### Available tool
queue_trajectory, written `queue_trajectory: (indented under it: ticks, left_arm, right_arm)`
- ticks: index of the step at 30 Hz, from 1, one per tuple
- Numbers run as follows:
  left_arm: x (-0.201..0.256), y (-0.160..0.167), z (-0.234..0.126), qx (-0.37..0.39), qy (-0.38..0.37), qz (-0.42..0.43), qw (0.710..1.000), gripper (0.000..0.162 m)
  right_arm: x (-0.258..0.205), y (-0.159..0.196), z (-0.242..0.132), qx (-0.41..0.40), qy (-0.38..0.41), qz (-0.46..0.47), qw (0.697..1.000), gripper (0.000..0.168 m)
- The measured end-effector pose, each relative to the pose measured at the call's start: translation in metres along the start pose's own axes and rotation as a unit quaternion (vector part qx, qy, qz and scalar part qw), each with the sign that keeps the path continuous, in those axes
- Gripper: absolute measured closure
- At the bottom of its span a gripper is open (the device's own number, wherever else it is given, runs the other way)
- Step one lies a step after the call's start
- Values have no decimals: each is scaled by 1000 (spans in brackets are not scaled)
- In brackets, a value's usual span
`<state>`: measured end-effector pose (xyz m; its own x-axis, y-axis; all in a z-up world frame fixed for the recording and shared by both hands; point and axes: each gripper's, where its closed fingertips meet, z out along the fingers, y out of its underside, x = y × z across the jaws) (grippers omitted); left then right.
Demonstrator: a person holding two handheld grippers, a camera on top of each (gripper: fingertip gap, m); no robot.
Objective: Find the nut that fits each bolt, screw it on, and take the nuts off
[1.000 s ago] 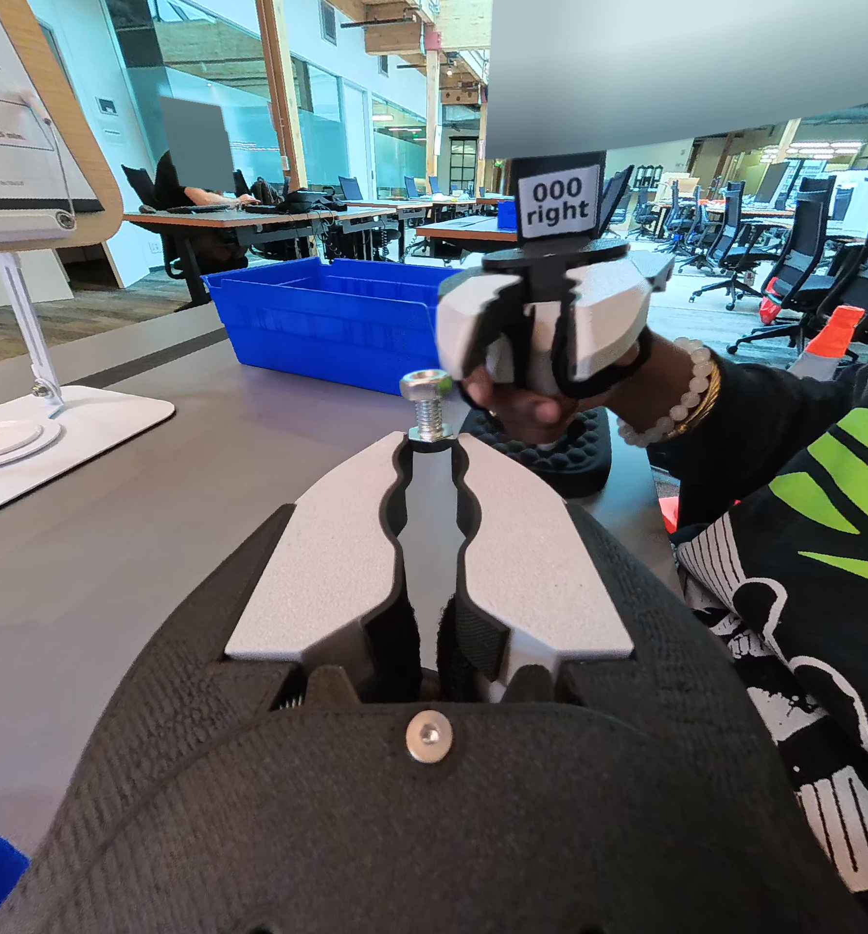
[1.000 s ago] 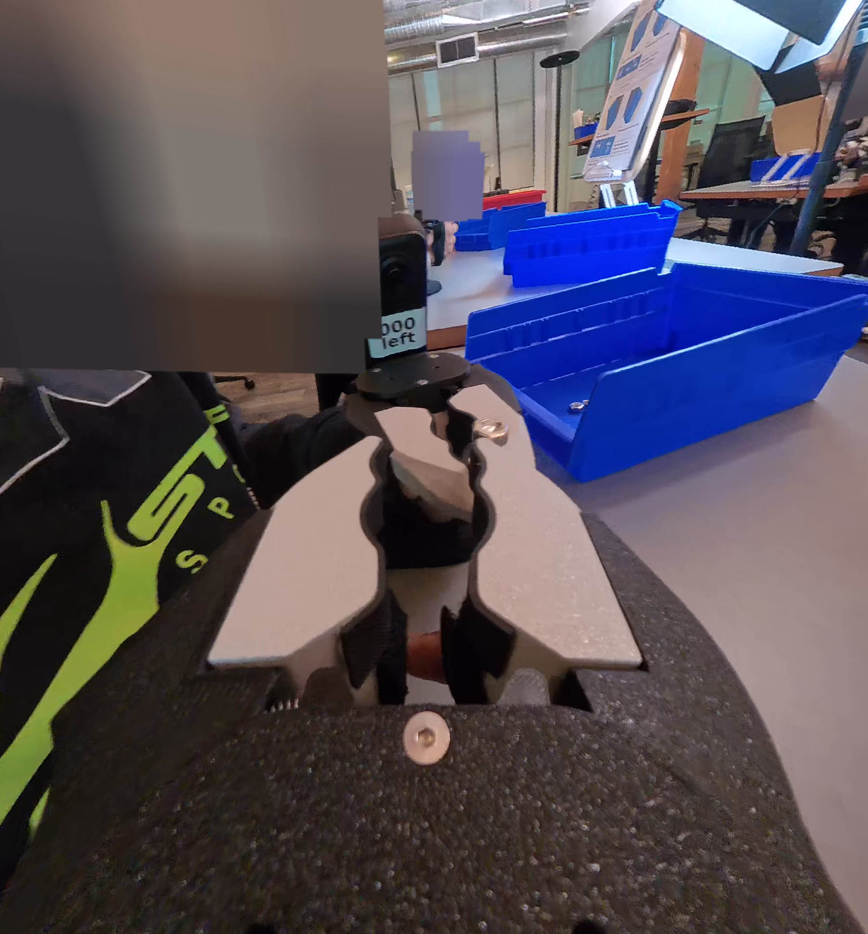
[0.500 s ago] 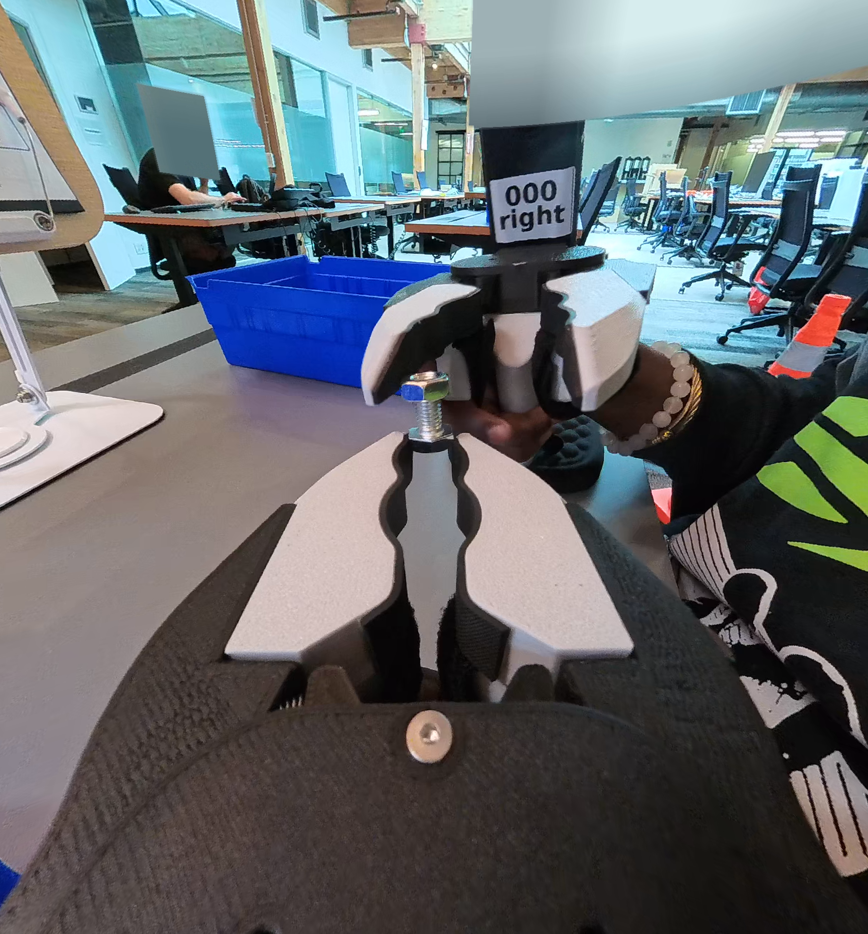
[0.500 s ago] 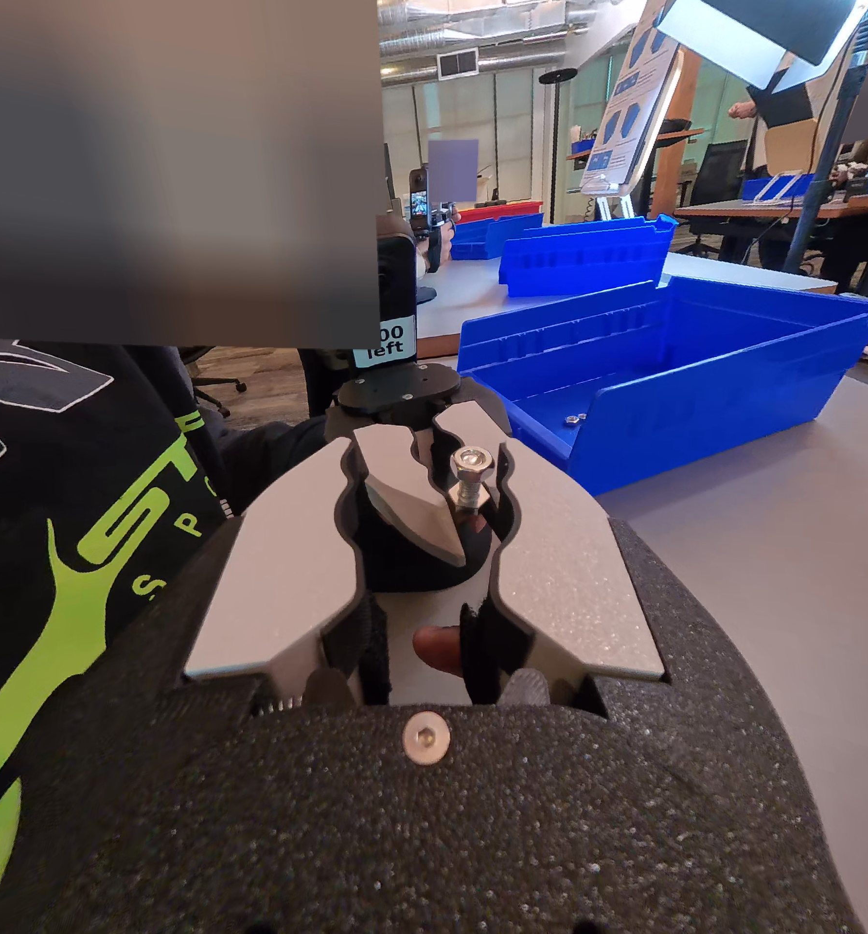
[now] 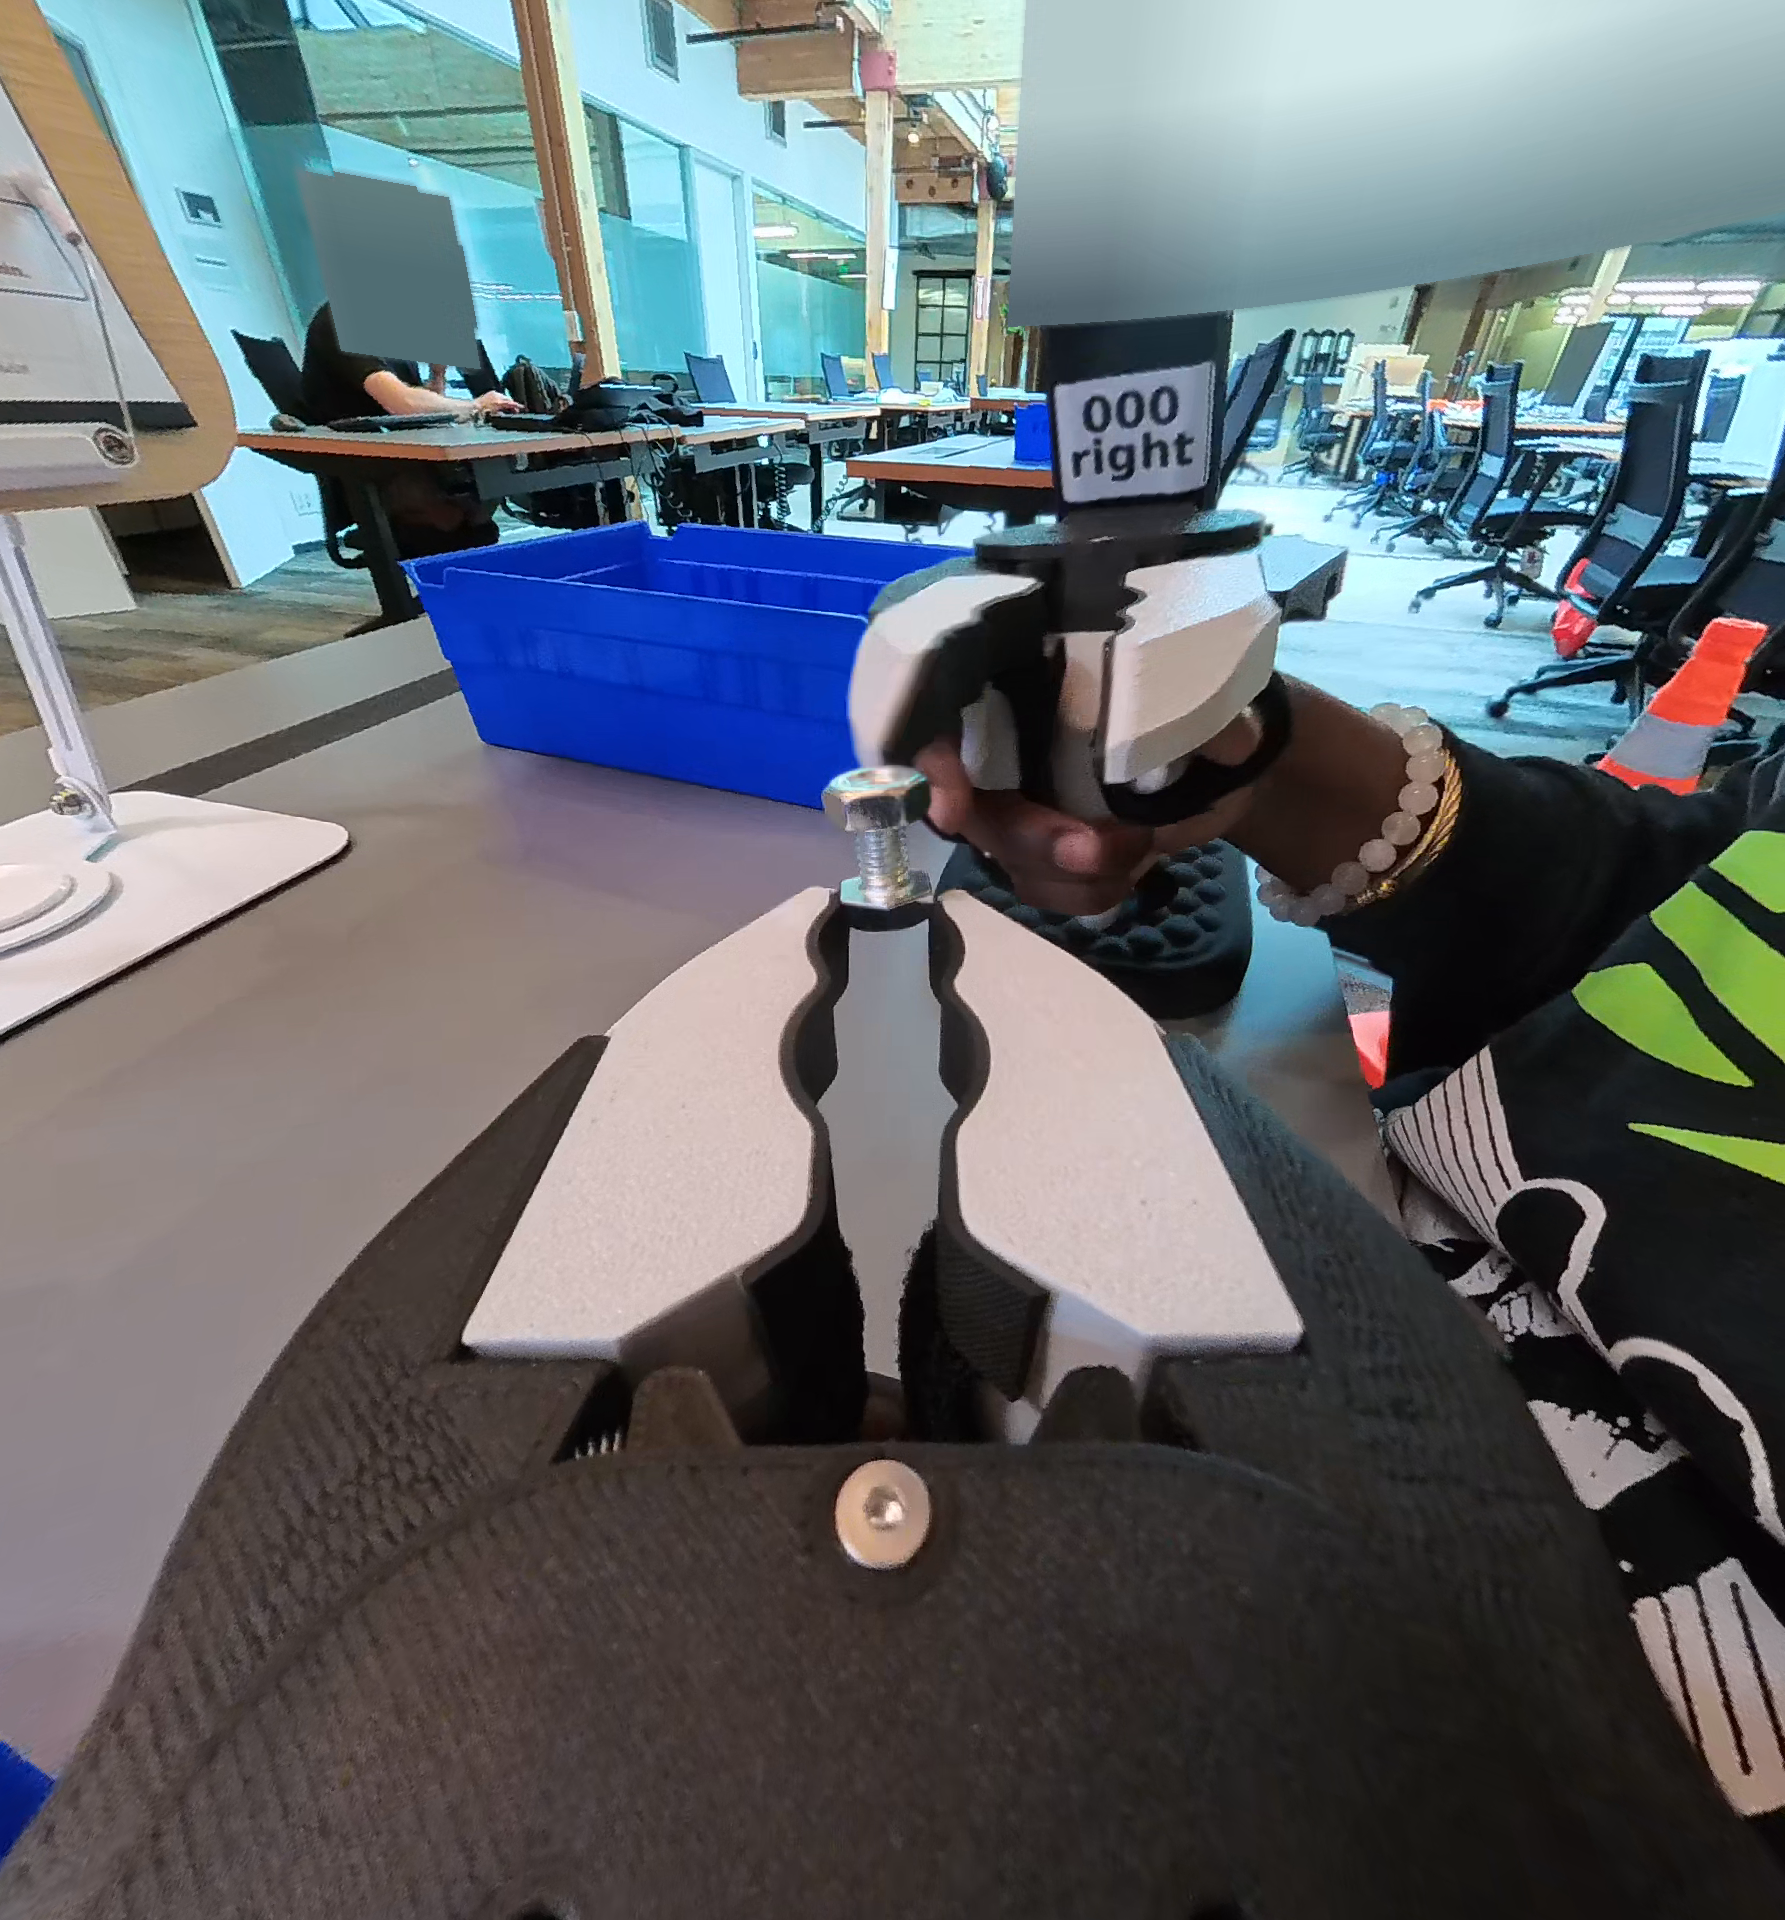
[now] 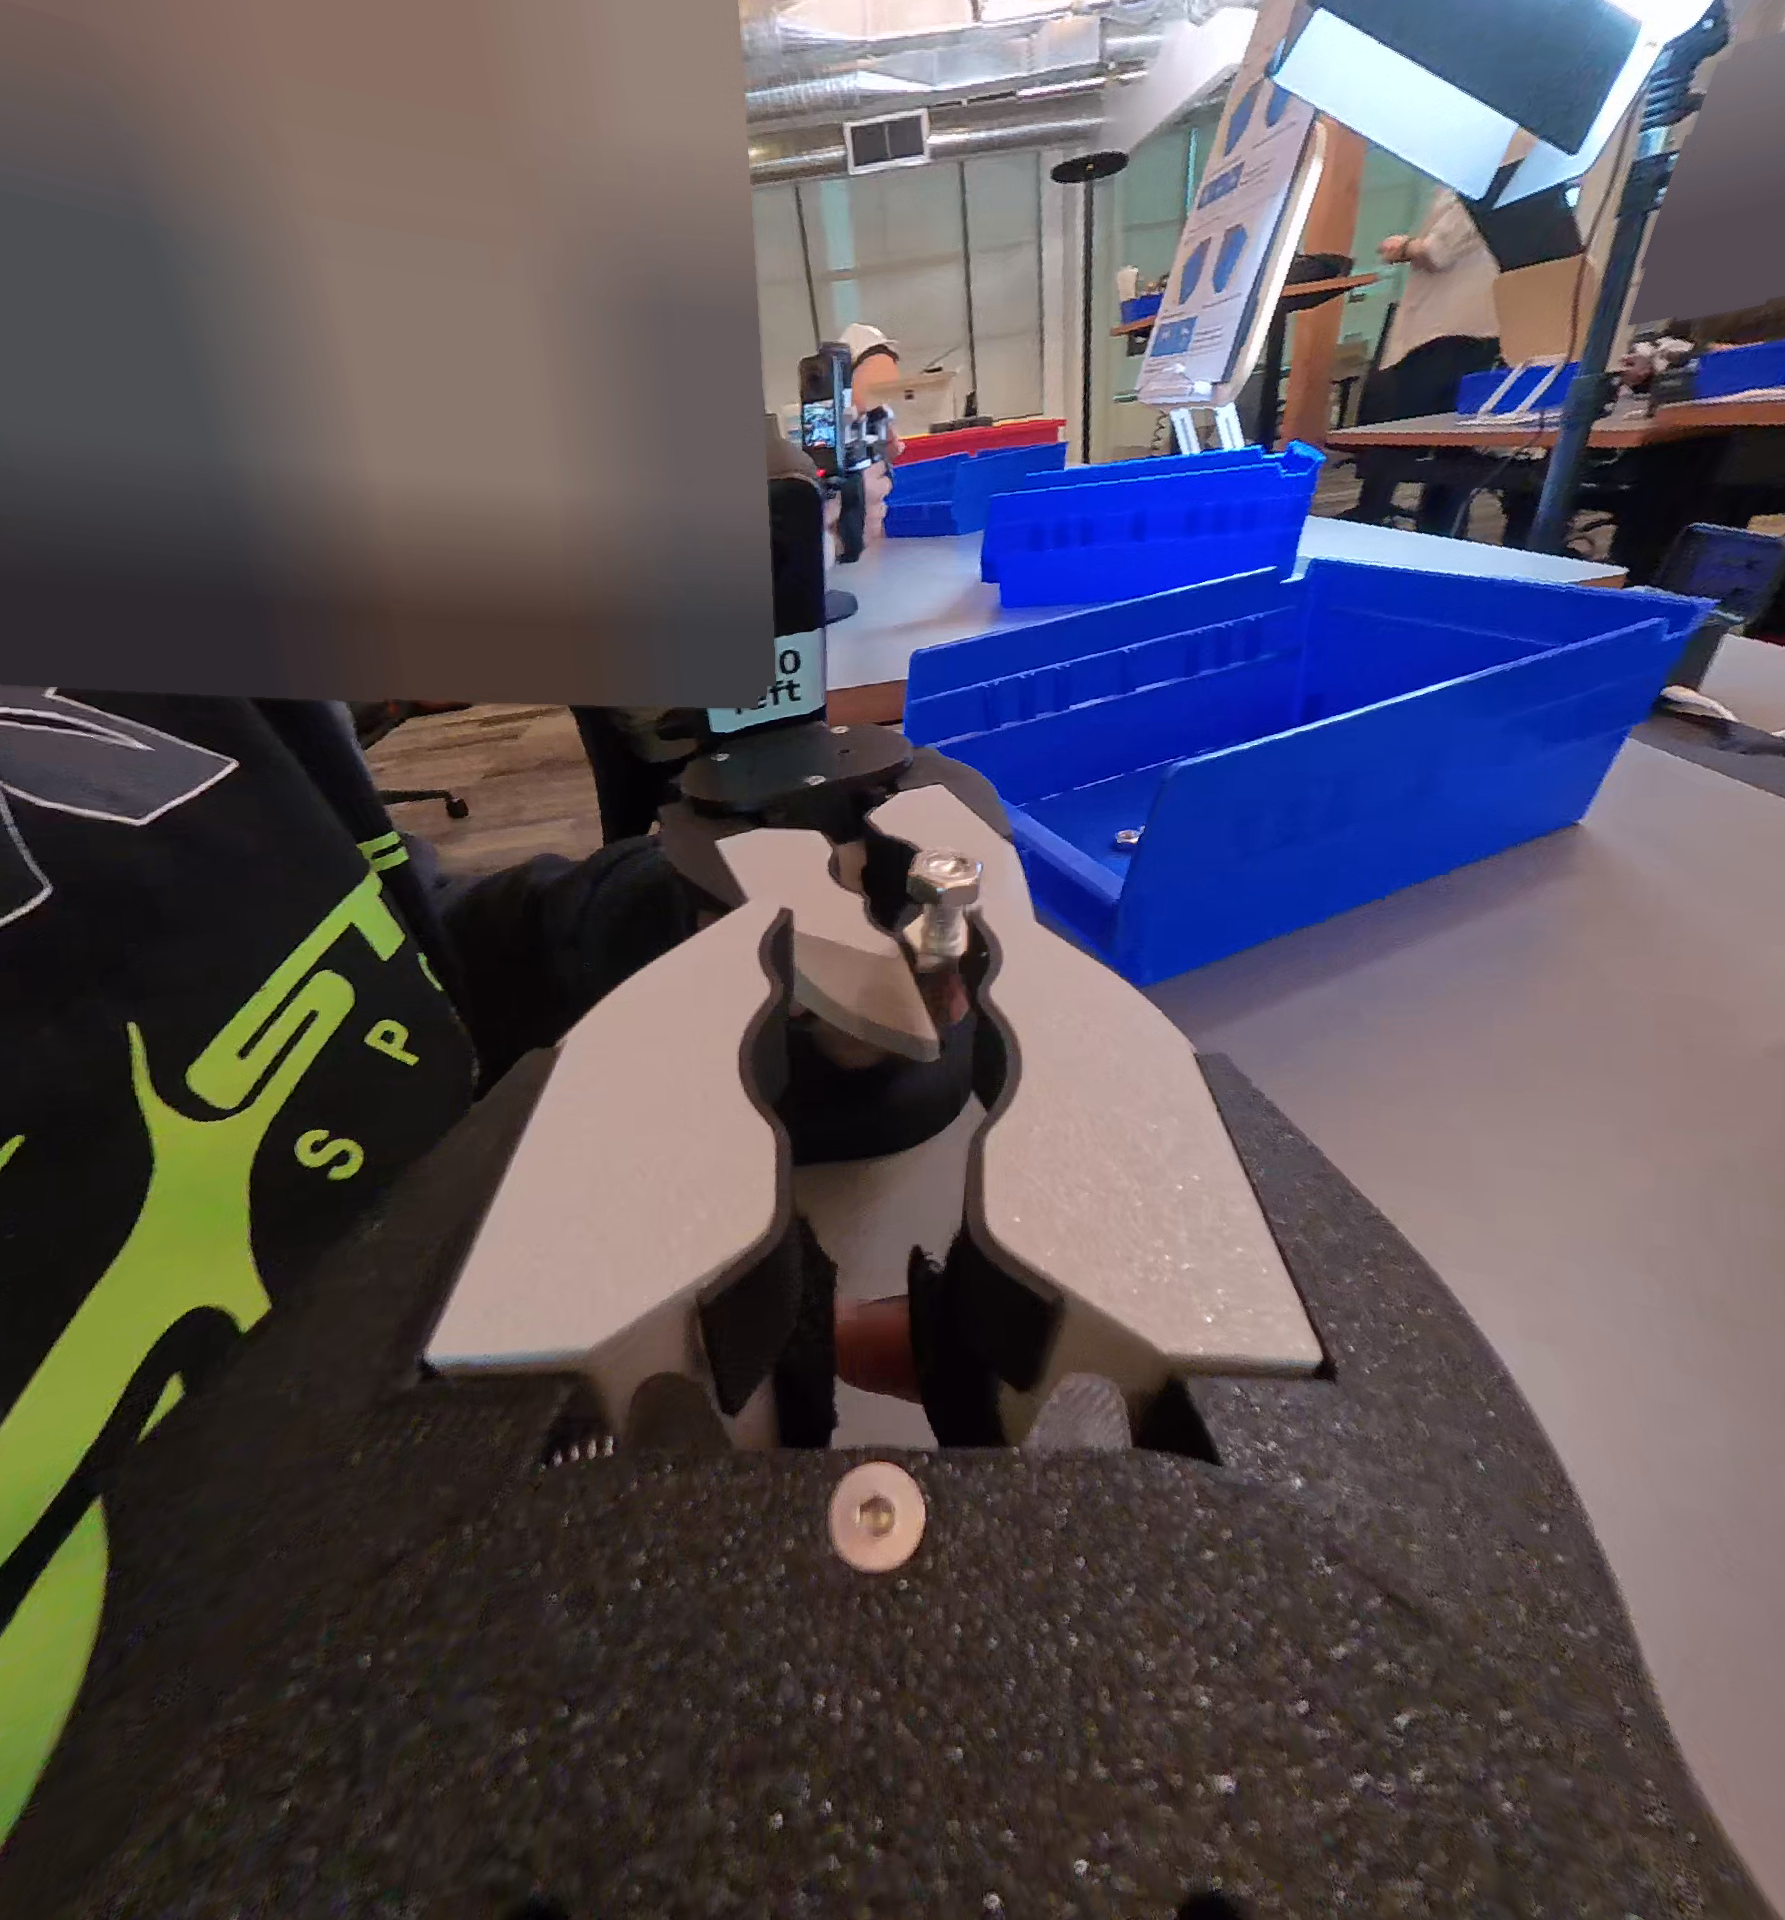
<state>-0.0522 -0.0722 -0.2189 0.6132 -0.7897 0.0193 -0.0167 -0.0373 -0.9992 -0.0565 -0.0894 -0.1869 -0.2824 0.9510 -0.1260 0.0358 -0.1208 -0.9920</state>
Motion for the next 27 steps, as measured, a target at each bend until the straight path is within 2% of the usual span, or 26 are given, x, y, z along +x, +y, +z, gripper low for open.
queue_trajectory:
  ticks: [5,11,13,15,18,22,24,27]
  left_arm:
    - [2,1,1,-3,5,2,1000,147]
    - [0,1,0,-3,-1,1,1000,147]
    - [0,0,0,-2,-2,0,1000,147]
    - [-2,1,0,-3,-5,-3,1000,147]
    - [-1,1,1,-5,-4,0,1000,147]
    - [0,1,0,-3,-2,2,1000,147]
    - [2,1,1,-4,4,5,1000,147]
    - [4,3,1,-9,8,9,1000,147]
  right_arm:
    - [-2,1,14,-1,-6,-8,1000,119]
    - [-4,2,15,-10,-7,-13,1000,119]
    - [-6,1,8,-9,-8,-7,1000,124]
    - [-13,-1,0,0,-28,-2,1000,143]
    - [-10,-2,-5,6,-17,-1,1000,144]
    - [-4,-2,1,11,-3,-4,1000,132]
    - [-2,0,8,6,-2,-5,1000,120]
    - [-3,3,18,-2,-12,-11,1000,115]
